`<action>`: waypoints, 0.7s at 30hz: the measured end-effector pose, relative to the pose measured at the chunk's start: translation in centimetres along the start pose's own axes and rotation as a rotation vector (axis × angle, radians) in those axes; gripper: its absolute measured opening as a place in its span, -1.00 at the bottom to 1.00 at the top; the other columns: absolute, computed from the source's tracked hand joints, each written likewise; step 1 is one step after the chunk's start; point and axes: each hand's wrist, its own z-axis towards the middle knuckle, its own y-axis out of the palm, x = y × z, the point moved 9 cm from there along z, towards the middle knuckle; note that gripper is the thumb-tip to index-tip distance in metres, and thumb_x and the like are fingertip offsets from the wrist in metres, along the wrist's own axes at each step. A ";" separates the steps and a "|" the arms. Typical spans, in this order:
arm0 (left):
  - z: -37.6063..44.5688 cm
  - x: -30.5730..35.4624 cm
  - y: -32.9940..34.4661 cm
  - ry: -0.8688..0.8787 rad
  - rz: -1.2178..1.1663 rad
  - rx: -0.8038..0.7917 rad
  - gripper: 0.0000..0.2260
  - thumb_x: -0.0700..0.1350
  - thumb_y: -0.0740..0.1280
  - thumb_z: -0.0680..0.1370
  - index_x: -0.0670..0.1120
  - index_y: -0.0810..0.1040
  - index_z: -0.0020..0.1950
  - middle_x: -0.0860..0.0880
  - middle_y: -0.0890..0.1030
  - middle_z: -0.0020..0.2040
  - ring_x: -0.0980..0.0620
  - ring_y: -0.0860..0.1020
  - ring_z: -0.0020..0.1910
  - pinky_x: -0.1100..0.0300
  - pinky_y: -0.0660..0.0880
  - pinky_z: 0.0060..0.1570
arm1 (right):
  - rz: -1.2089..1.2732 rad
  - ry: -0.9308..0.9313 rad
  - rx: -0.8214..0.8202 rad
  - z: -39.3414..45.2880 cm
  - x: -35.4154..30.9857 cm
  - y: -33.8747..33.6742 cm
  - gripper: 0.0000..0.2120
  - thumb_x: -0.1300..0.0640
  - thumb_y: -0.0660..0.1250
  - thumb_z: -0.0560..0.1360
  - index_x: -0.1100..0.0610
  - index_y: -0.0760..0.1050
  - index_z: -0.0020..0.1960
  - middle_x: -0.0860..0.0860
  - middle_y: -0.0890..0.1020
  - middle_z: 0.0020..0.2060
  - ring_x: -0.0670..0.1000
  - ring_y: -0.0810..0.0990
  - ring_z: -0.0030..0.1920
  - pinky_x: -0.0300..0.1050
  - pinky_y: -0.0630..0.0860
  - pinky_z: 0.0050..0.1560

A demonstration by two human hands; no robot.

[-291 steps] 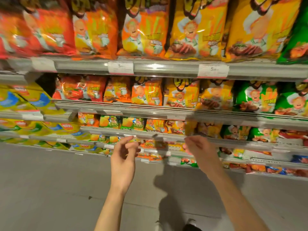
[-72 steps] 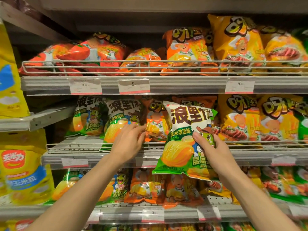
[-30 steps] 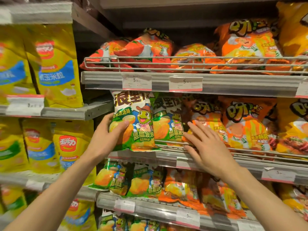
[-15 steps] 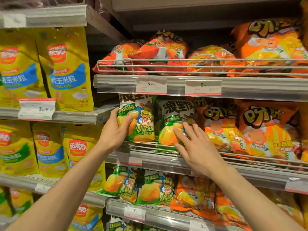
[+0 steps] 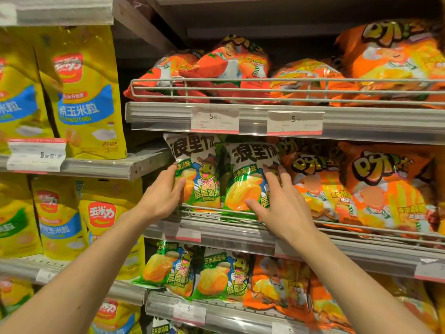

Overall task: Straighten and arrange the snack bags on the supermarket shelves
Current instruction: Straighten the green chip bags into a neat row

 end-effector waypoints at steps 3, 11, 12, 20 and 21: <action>0.4 -1.0 -0.3 -0.014 0.004 -0.021 -0.49 0.06 0.12 0.73 -0.07 0.15 0.64 -0.13 0.38 0.53 -0.08 0.41 0.43 0.02 0.32 0.37 | 0.028 0.039 0.062 -0.2 0.0 0.1 -0.20 -0.36 0.31 0.52 0.09 0.20 0.57 0.18 0.31 0.48 0.19 0.49 0.36 0.01 0.55 0.18; -0.6 0.0 0.1 0.013 0.085 0.050 -0.47 0.05 0.06 0.73 -0.10 0.05 0.66 -0.16 0.44 0.48 -0.08 0.51 0.29 -0.01 0.45 0.28 | 0.039 -0.017 0.016 -0.4 -0.7 0.8 -0.25 -0.32 0.23 0.58 0.10 0.20 0.59 0.15 0.29 0.51 0.17 0.32 0.49 0.04 0.40 0.38; -1.2 0.5 -0.1 0.041 0.104 0.108 -0.47 0.03 0.08 0.73 -0.12 0.06 0.66 -0.18 0.37 0.54 -0.14 0.45 0.41 -0.05 0.40 0.36 | 0.049 -0.039 0.013 -0.5 -0.8 0.5 -0.26 -0.31 0.21 0.59 0.11 0.20 0.60 0.15 0.30 0.51 0.16 0.28 0.51 0.03 0.34 0.43; -2.8 6.1 0.8 0.296 0.391 0.254 -0.52 0.10 0.16 0.70 -0.07 0.33 0.58 -0.20 0.24 0.62 -0.18 0.11 0.63 -0.11 0.06 0.57 | -0.151 0.040 0.191 -2.3 4.5 -4.3 -0.44 -0.17 0.24 0.61 0.16 0.40 0.47 0.23 0.42 0.43 0.28 0.28 0.50 0.23 0.24 0.49; -2.5 6.3 1.6 0.281 0.402 0.213 -0.51 0.12 0.12 0.71 -0.07 0.31 0.59 -0.19 0.21 0.63 -0.17 0.09 0.64 -0.10 0.01 0.59 | -0.189 0.110 0.126 -2.4 5.8 -4.0 -0.39 -0.23 0.19 0.62 0.14 0.33 0.51 0.24 0.37 0.48 0.30 0.23 0.53 0.25 0.20 0.51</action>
